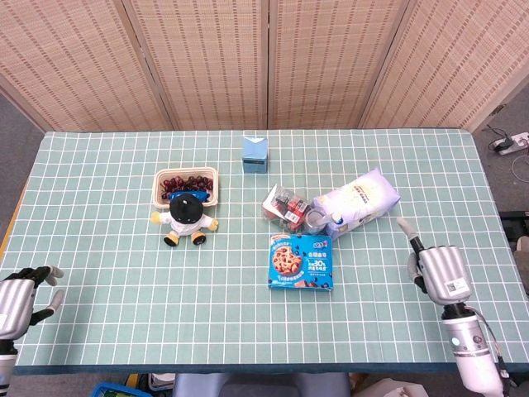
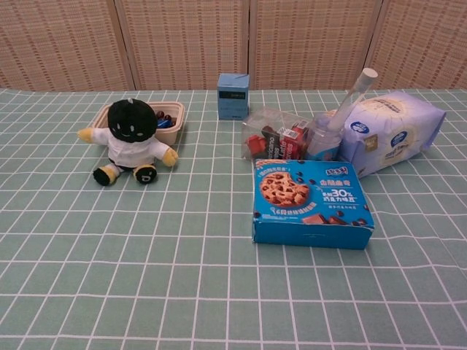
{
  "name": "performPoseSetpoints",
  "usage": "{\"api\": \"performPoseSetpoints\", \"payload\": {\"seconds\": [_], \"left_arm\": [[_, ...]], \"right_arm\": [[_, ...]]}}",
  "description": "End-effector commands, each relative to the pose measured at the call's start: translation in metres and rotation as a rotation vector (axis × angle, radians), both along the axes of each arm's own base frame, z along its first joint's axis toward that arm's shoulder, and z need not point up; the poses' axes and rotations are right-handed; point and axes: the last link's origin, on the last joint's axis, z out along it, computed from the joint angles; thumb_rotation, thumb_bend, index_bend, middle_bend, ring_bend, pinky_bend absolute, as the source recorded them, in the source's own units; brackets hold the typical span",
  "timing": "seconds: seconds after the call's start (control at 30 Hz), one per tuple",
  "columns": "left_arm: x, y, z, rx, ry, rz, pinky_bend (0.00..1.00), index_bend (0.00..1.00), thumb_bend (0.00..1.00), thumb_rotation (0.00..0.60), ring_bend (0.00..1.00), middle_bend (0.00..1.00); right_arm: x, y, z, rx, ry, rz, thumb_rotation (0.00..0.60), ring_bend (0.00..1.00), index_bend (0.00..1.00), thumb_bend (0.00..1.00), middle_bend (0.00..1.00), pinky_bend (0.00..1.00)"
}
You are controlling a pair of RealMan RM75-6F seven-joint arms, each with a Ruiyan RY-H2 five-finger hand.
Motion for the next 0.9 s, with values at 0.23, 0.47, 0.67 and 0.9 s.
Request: {"api": "performPoseSetpoints", "payload": {"seconds": [0.23,0.47,0.67,0.9], "left_arm": [[0.002,-0.001,0.001,-0.004,0.001,0.003,0.51,0.52,0.34,0.600,0.44,0.52],[0.002,-0.001,0.002,-0.006,0.005,0.010,0.51,0.52,0.34,0.600,0.44,0.52],[0.001,0.000,0.004,0.002,0.005,0.019,0.51,0.52,0.34,0.600,0.44,0.52],[0.000,0.000,0.008,0.015,0.000,0.026,0.51,0.52,0.34,0.600,0.44,0.52]], "right_arm": [[0.032,-0.023,-0.032,0.048,0.017,-0.008,0.600,1.00,0.10,0.82,0.99,1.00],[0.043,-0.031,-0.051,0.090,0.052,-0.024,0.600,1.00,0.10,0.82,0.99,1.00],[0.052,-0.036,-0.065,0.118,0.077,-0.018,0.600,1.00,0.10,0.82,0.99,1.00],[0.059,-0.038,-0.075,0.135,0.086,-0.013,0.600,1.00,0.10,0.82,0.99,1.00]]}}
